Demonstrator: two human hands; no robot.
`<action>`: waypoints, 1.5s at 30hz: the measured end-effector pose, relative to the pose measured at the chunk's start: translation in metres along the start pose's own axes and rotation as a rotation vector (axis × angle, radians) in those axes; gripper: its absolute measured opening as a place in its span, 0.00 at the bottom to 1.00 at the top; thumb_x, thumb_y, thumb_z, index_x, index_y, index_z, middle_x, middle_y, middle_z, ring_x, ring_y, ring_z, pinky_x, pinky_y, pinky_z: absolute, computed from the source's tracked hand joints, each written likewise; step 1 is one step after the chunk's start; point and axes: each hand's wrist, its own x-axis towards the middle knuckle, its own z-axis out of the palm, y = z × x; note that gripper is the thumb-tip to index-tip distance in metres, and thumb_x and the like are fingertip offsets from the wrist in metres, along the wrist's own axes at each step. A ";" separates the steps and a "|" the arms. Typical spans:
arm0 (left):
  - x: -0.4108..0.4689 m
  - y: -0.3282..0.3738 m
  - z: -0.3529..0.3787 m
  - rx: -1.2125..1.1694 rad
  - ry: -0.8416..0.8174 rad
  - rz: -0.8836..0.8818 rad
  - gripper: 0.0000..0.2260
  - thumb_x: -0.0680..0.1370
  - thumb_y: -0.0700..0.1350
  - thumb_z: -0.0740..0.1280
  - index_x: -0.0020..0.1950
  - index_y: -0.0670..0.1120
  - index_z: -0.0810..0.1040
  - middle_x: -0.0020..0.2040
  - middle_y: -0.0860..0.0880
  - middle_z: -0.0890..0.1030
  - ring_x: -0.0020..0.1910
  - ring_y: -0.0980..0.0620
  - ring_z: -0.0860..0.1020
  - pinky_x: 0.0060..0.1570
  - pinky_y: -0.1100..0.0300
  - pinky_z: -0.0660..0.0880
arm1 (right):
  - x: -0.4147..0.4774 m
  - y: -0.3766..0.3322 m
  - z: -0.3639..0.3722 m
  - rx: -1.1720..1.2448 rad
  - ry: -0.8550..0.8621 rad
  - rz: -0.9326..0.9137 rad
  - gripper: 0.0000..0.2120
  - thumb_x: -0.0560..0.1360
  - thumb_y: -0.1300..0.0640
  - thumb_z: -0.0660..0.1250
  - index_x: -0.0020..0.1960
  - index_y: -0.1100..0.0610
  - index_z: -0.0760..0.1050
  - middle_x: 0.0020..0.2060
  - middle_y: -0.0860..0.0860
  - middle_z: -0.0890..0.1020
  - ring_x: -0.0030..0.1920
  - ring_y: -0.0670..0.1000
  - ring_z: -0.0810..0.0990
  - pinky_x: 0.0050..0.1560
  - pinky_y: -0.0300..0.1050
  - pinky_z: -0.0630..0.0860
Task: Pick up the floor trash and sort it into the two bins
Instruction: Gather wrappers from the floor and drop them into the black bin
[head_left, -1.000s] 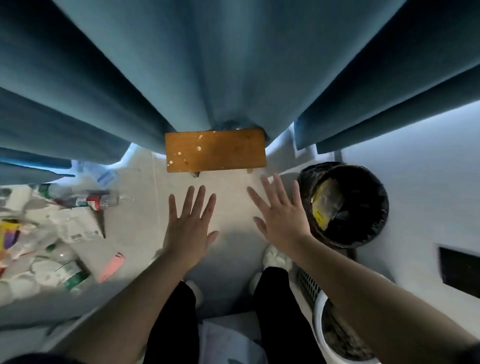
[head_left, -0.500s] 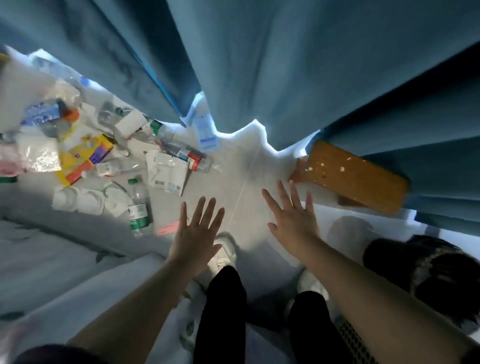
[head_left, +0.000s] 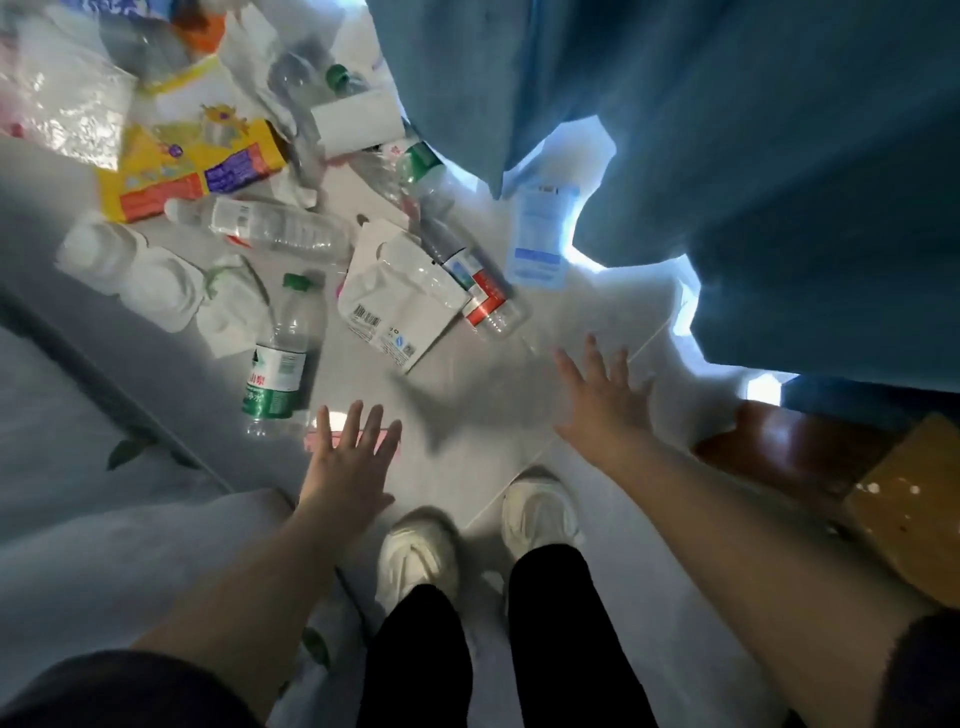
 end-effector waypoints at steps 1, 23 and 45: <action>0.013 0.000 0.011 0.004 0.000 -0.011 0.39 0.78 0.63 0.58 0.78 0.46 0.40 0.78 0.42 0.42 0.76 0.39 0.41 0.69 0.34 0.39 | 0.014 0.003 0.008 0.023 0.006 0.029 0.42 0.76 0.42 0.64 0.77 0.44 0.39 0.77 0.53 0.37 0.76 0.65 0.40 0.70 0.72 0.52; 0.077 0.005 0.075 -0.493 0.243 -0.063 0.14 0.58 0.31 0.76 0.38 0.41 0.77 0.38 0.40 0.79 0.31 0.38 0.77 0.27 0.53 0.72 | 0.118 0.006 0.029 0.082 0.244 0.107 0.11 0.76 0.64 0.62 0.58 0.61 0.72 0.68 0.62 0.64 0.61 0.65 0.69 0.54 0.54 0.74; 0.127 -0.022 -0.036 -1.088 0.369 -0.560 0.14 0.76 0.44 0.65 0.60 0.44 0.68 0.52 0.42 0.80 0.44 0.40 0.75 0.41 0.54 0.68 | 0.100 0.009 -0.023 0.536 0.061 0.163 0.39 0.73 0.46 0.71 0.74 0.55 0.53 0.62 0.62 0.75 0.59 0.64 0.75 0.57 0.54 0.73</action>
